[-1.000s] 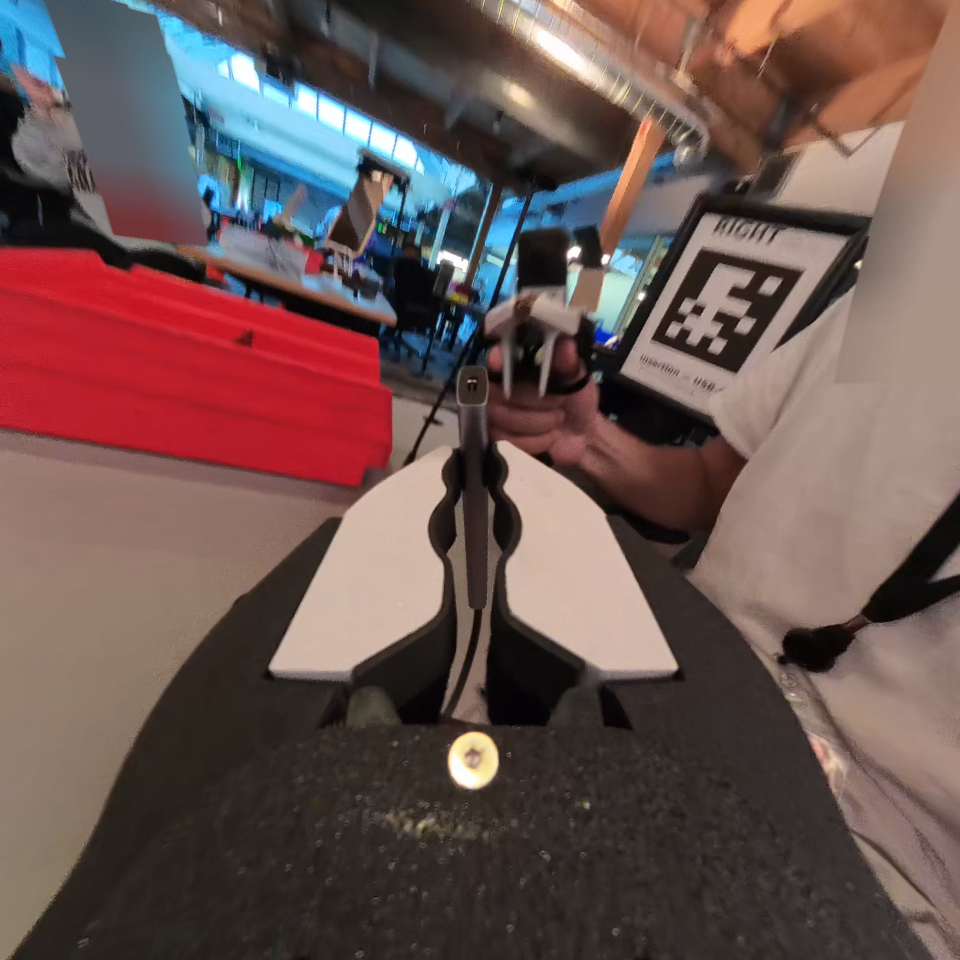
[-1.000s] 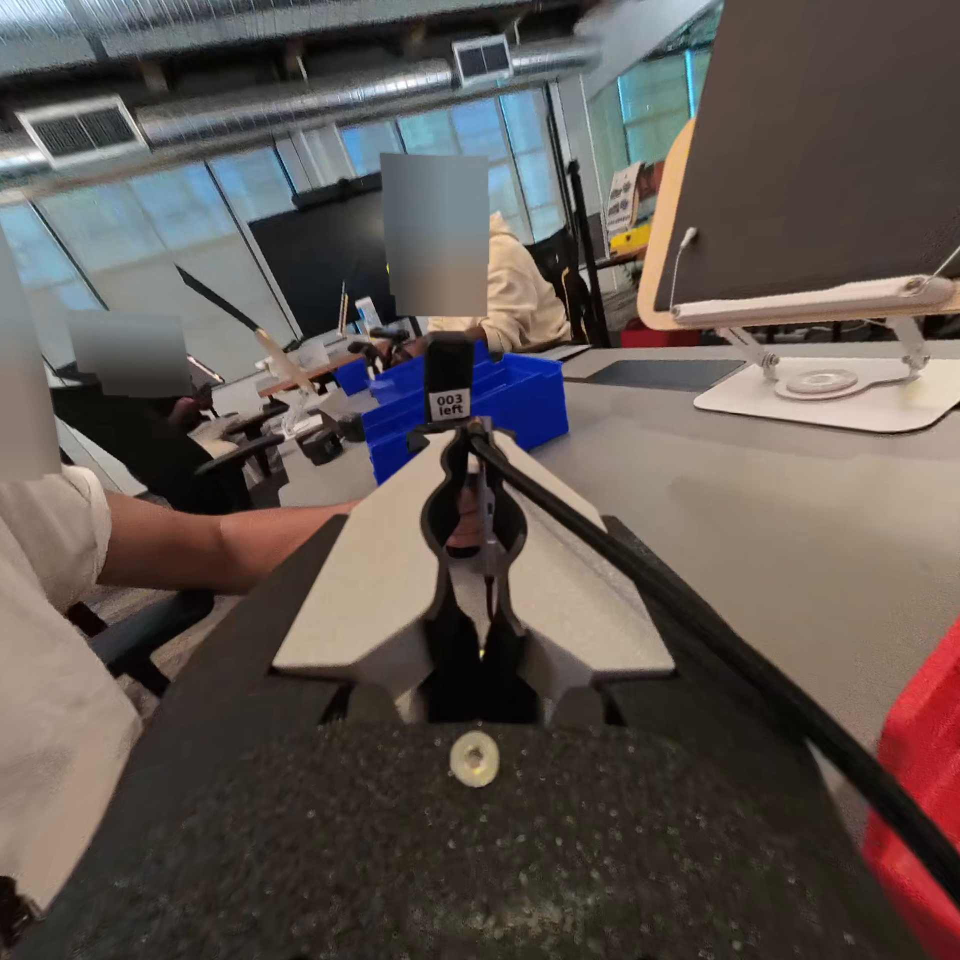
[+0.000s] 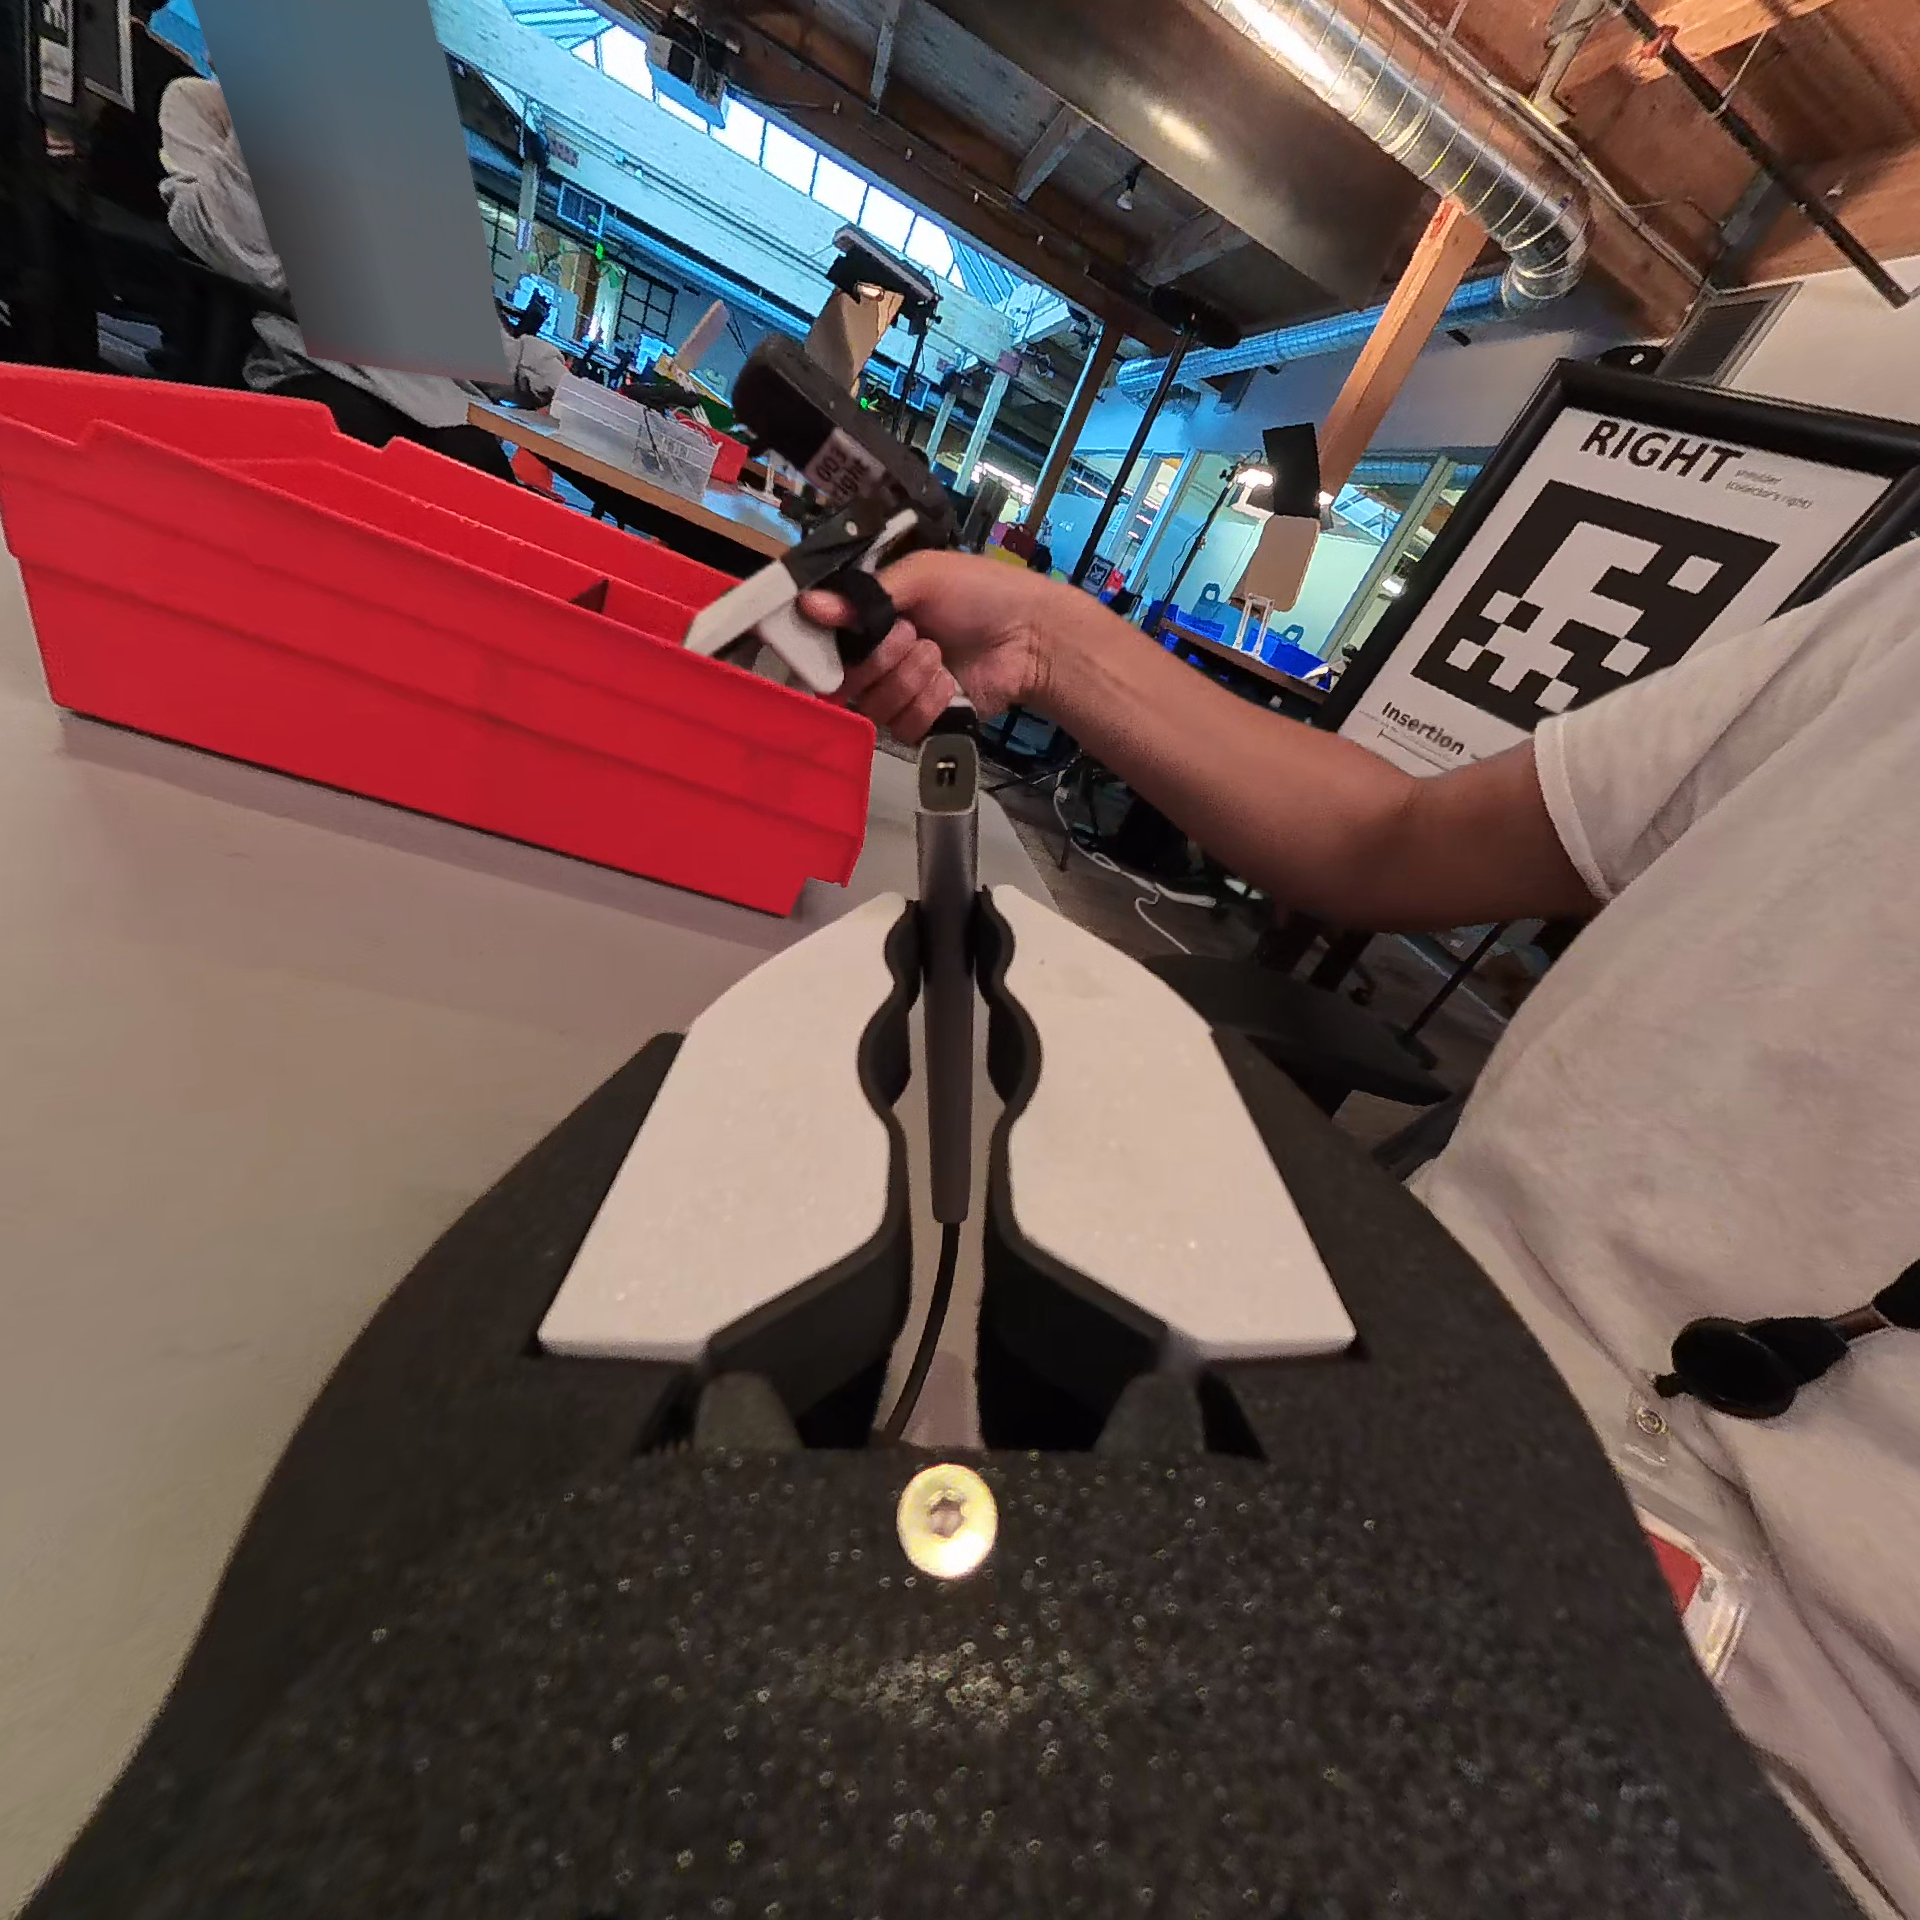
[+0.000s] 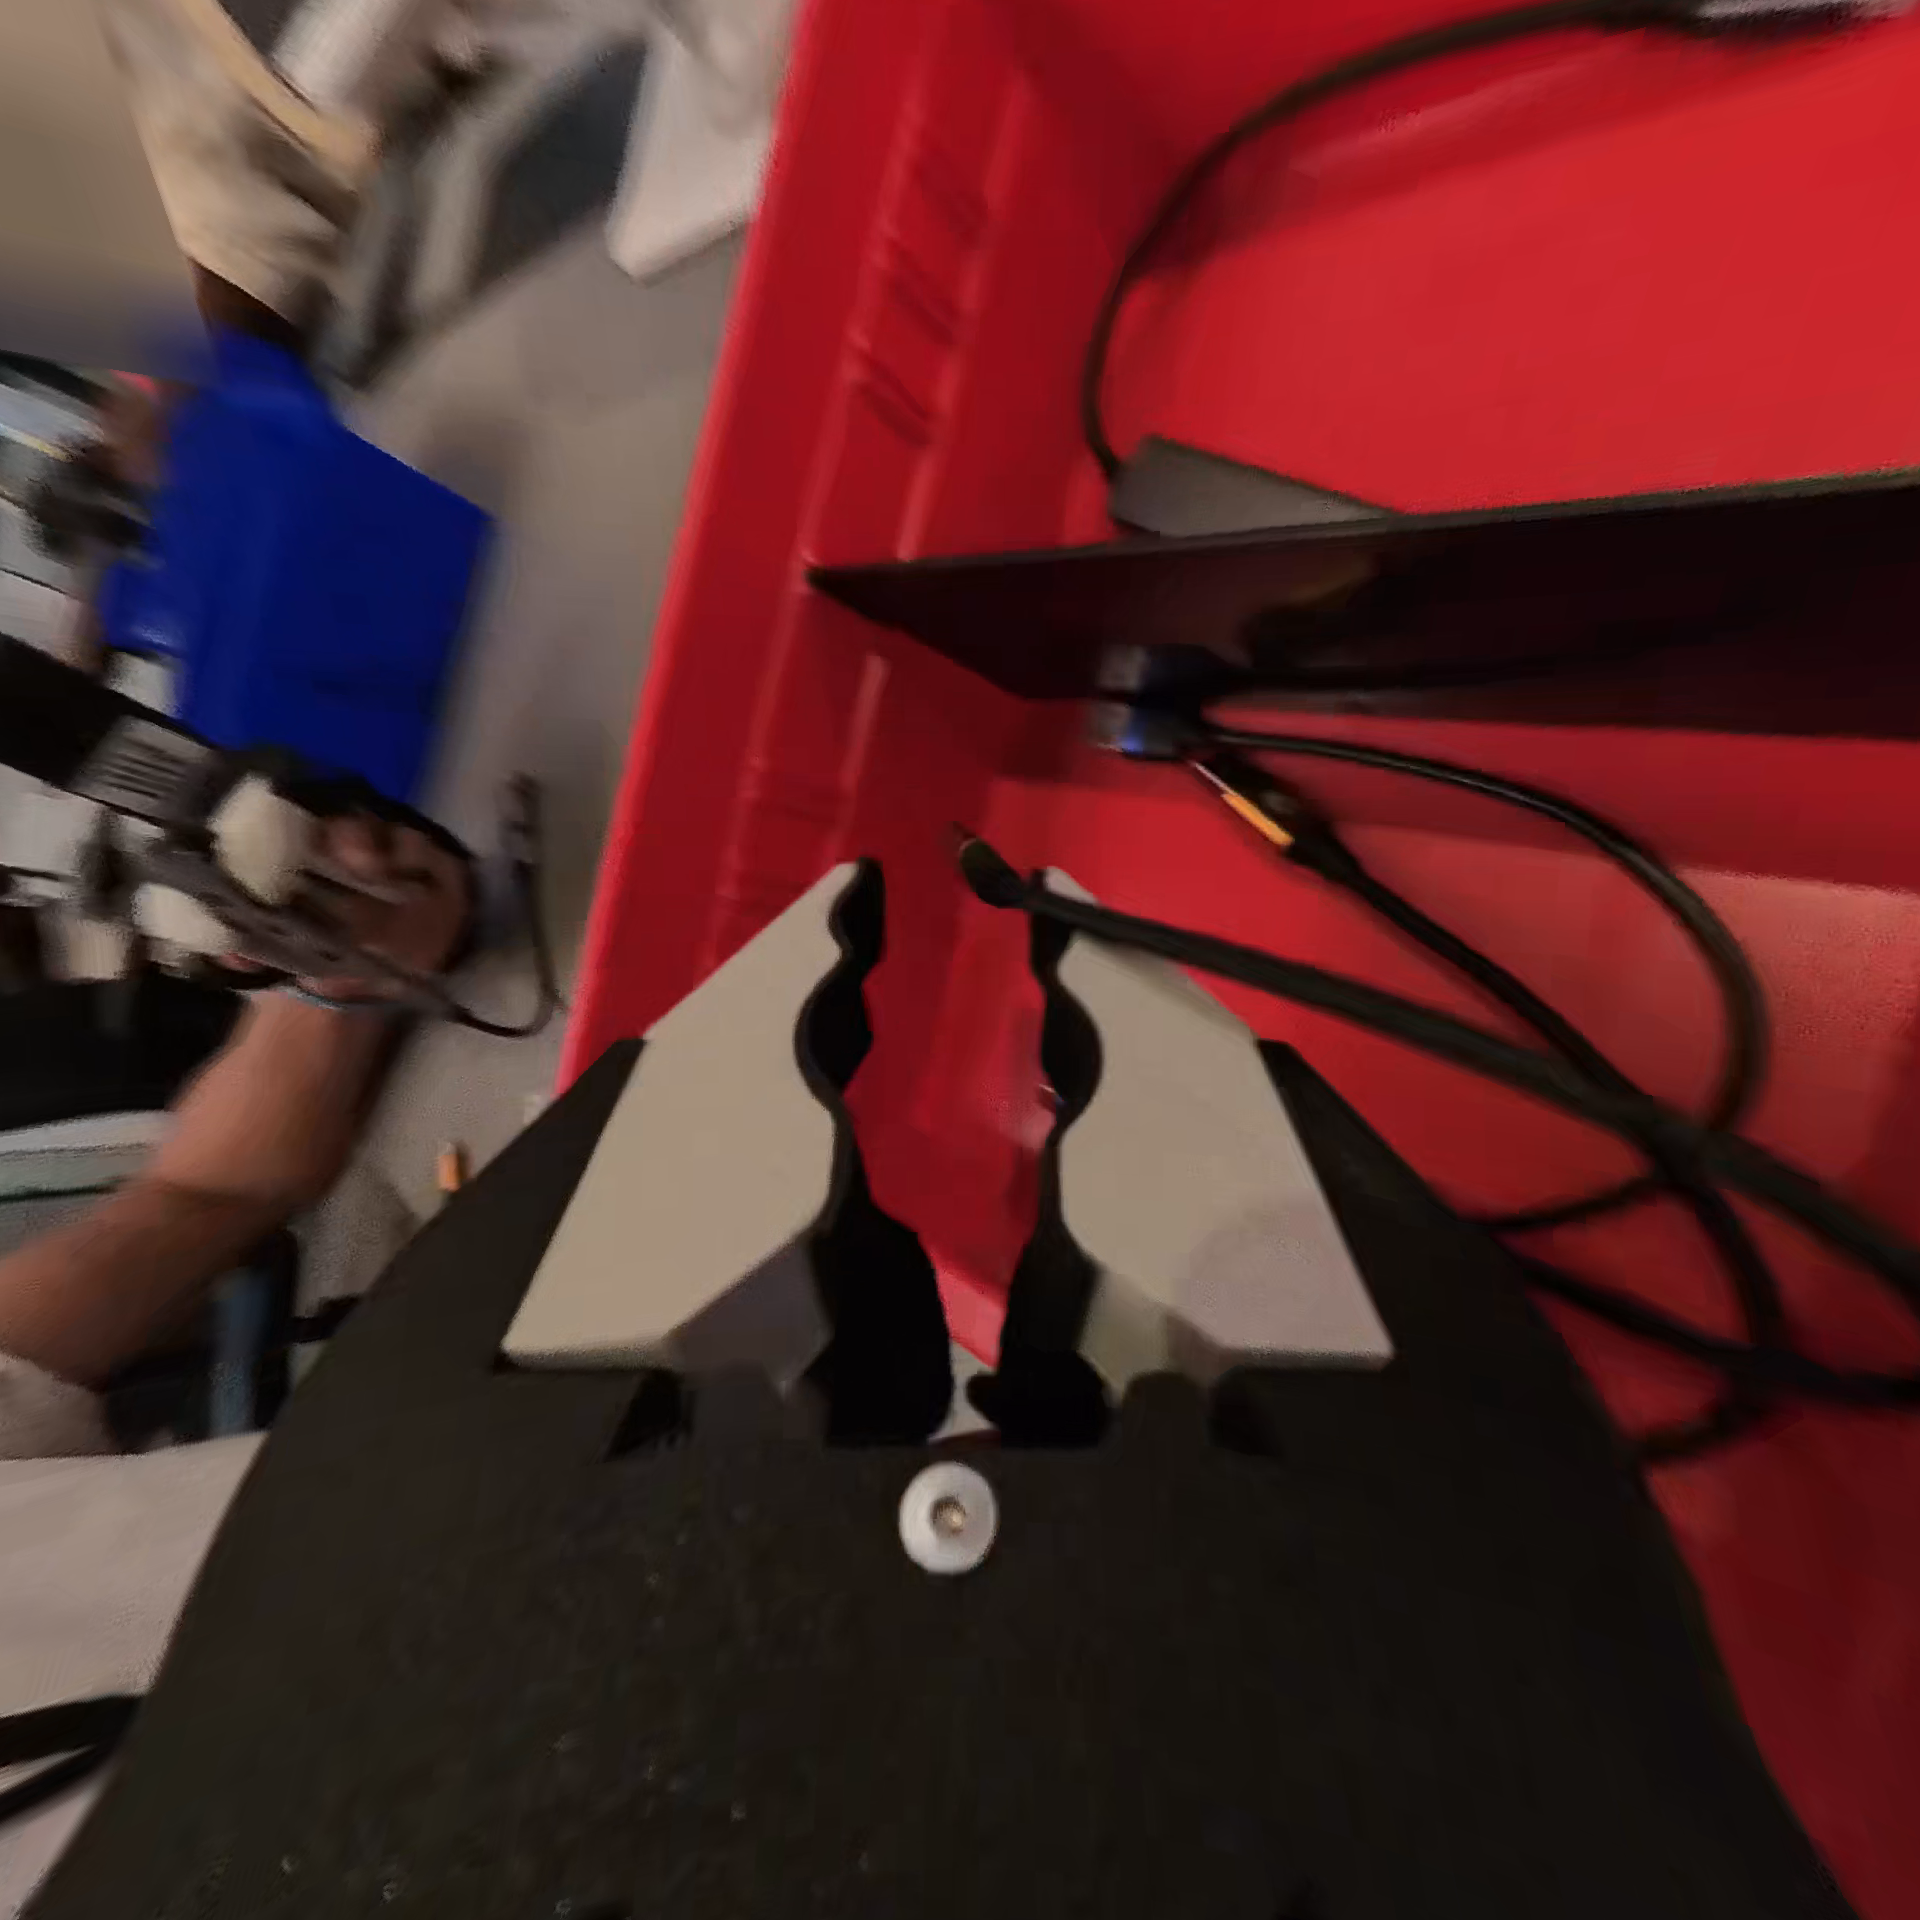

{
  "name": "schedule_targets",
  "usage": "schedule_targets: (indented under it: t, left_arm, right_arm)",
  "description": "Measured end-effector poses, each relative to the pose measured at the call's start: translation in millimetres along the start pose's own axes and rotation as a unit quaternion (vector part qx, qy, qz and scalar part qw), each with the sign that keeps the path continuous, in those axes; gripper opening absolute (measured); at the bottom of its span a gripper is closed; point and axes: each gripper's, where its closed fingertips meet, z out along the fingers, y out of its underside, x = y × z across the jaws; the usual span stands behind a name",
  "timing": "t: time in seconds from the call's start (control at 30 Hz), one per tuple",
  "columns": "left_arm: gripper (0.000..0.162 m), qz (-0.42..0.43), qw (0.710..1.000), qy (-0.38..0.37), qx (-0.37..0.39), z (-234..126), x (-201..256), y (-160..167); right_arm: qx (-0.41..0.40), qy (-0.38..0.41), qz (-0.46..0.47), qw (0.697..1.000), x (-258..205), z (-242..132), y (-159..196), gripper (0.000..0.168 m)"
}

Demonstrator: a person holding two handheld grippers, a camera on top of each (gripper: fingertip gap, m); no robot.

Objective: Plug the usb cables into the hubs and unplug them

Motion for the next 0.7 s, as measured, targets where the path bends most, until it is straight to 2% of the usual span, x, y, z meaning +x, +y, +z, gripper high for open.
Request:
schedule_targets:
  t: [0.07, 0.1, 0.2, 0.27, 0.33, 0.43, 0.5, 0.53, 0.63, 0.7]
  left_arm:
    - [0.009, -0.003, 1.0, 0.003, -0.004, 2, 0, 2]
    - [0.009, -0.002, 1.0, 0.002, -0.006, 2, 1, 3]
    - [0.009, -0.002, 1.0, 0.004, -0.004, 1, 1, 2]
    - [0.009, -0.002, 1.0, -0.002, -0.002, -1, -1, 0]
    - [0.009, -0.003, 1.0, -0.011, 0.005, -3, -5, -2]
    - [0.009, -0.005, 1.0, -0.02, 0.011, -6, -10, -4]
    - [0.009, -0.006, 1.0, -0.024, 0.013, -7, -12, -4]
    - [0.009, -0.007, 1.0, -0.025, 0.014, -7, -12, -5]
    - [0.009, -0.009, 1.0, -0.024, 0.012, -6, -12, -4]
    - [0.009, -0.008, 1.0, -0.023, 0.011, -6, -11, -3]
  right_arm:
    - [-0.043, 0.047, -0.014, 0.998, 13, -1, 6, 0.047]
    - [-0.069, 0.06, -0.022, 0.996, 16, -2, 11, 0.051]
    - [-0.152, 0.094, -0.076, 0.981, 19, -12, 34, 0.052]
    - [-0.168, 0.126, -0.117, 0.971, 15, -23, 41, 0.052]
    - [-0.129, 0.124, -0.183, 0.967, -15, -27, 39, 0.049]
    - [-0.024, 0.038, -0.29, 0.956, -106, -17, 52, 0.046]
    - [0.04, -0.017, -0.329, 0.943, -164, 3, 79, 0.045]
    - [0.045, -0.04, -0.344, 0.937, -186, 18, 101, 0.047]
    - [0.024, -0.027, -0.366, 0.93, -210, 64, 165, 0.048]
    - [0.029, 0.026, -0.389, 0.92, -204, 83, 186, 0.039]
